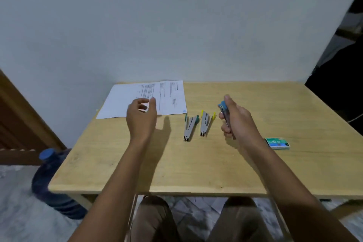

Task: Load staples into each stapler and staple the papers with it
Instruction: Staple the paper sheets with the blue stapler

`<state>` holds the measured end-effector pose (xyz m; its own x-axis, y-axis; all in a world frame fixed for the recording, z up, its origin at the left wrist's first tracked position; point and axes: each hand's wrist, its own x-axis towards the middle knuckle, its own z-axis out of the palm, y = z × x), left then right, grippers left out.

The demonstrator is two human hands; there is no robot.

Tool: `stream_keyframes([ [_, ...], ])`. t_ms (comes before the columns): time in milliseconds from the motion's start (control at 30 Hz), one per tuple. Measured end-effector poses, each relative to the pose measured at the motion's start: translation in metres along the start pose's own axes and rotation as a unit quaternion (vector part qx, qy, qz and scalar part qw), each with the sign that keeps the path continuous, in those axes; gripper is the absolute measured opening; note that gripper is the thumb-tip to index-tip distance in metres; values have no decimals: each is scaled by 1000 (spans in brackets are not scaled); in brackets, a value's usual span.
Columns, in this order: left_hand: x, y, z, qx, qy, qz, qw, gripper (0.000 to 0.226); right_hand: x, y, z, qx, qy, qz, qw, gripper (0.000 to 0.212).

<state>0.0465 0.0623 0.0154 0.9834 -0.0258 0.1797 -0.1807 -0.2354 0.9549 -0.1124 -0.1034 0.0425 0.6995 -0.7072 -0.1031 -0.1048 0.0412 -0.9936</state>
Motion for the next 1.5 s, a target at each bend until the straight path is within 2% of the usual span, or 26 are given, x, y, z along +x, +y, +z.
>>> stream_keyframes([
  [33, 19, -9, -2, 91, 25, -9, 996, 36, 4, -1, 2, -26, -13, 13, 999, 49],
  [100, 50, -26, -10, 254, 41, -72, 964, 65, 10, -4, 7, -61, -35, 13, 997, 57],
  [167, 73, -39, -19, 340, 36, -134, 930, 89, 12, -7, 12, -72, -46, -1, 996, 60],
  [300, 93, -56, -29, 400, 30, -178, 899, 103, 15, -9, 16, -74, -60, -46, 994, 41],
  [367, 97, -53, -33, 405, 31, -188, 894, 104, 16, -8, 17, -70, -62, -61, 994, 34],
  [533, 113, -50, -47, 378, 6, -227, 898, 116, 14, -7, 23, -63, -65, -70, 993, 33],
  [633, 117, -48, -53, 359, 5, -243, 901, 110, 13, -6, 29, -56, -65, -67, 994, 34],
  [800, 121, -53, -61, 311, 36, -251, 916, 77, 12, -4, 40, -49, -70, -63, 994, 32],
  [900, 117, -58, -62, 301, 35, -202, 931, 59, 10, -4, 46, -48, -75, -62, 994, 31],
  [967, 111, -60, -60, 300, 33, -149, 942, 38, 8, -4, 50, -51, -81, -63, 993, 30],
  [1033, 106, -62, -60, 255, 37, -96, 961, 23, 5, -5, 52, -54, -88, -69, 992, 29],
  [1133, 95, -52, -63, 15, 28, -81, 996, 19, 2, -6, 52, -75, -90, -83, 990, 30],
  [1233, 80, -28, -69, -173, 11, -75, 982, 26, 1, -8, 51, -94, -80, -92, 988, 34],
  [1400, 58, -3, -75, -295, -14, -39, 955, 31, 9, -18, 55, -120, -70, -57, 989, 45],
  [1500, 46, 8, -76, -332, -29, -42, 942, 34, 13, -28, 60, -112, -74, -13, 991, 30],
])
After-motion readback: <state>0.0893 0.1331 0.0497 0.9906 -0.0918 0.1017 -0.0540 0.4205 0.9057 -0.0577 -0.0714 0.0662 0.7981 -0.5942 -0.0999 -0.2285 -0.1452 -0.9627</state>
